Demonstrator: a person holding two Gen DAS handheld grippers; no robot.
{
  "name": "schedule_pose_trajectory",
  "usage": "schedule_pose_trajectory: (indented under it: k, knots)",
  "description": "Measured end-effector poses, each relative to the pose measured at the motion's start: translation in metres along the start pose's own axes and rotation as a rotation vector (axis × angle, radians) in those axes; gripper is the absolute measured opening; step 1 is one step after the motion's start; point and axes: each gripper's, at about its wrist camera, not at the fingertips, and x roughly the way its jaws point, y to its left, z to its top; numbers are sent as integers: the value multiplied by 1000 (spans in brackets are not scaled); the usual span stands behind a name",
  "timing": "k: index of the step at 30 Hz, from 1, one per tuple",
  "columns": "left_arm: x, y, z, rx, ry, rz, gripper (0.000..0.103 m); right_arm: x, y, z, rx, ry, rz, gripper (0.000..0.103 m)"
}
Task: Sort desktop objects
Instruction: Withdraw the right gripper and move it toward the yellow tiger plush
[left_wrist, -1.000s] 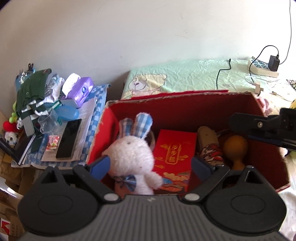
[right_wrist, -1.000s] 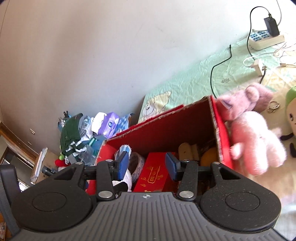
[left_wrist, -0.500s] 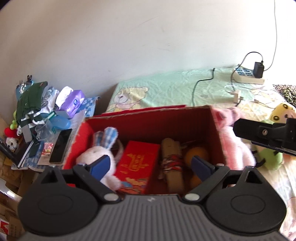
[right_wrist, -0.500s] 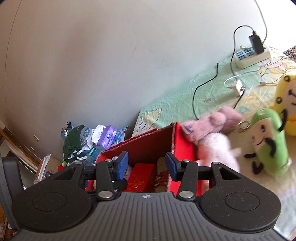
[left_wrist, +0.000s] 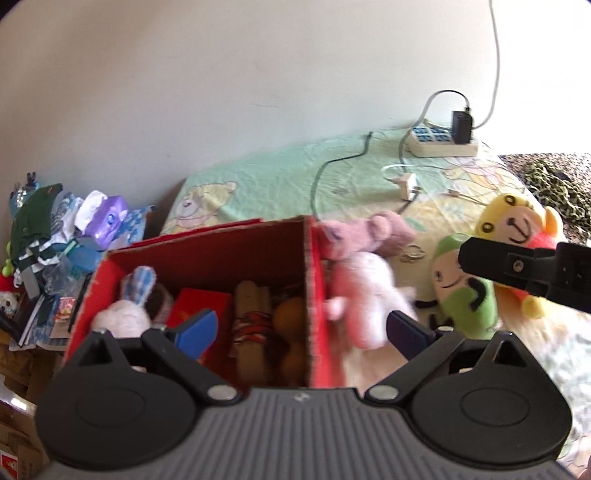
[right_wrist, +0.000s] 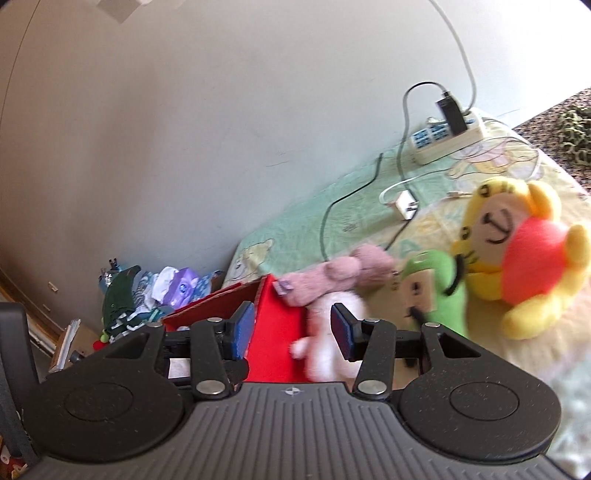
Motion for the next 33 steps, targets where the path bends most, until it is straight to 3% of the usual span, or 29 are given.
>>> schedule_pose_trajectory:
  k: [14,26,33]
  knots:
    - [20,-71,8,48,70,-61,99,-22,-56,15,39,11,-92,49]
    - [39,-100,7,53,124,-87,99,-28,-82,17,53,34,-117,50]
    - [59,-109,0,20,186,-213,99,-30,-110,14,83,31,-189,54]
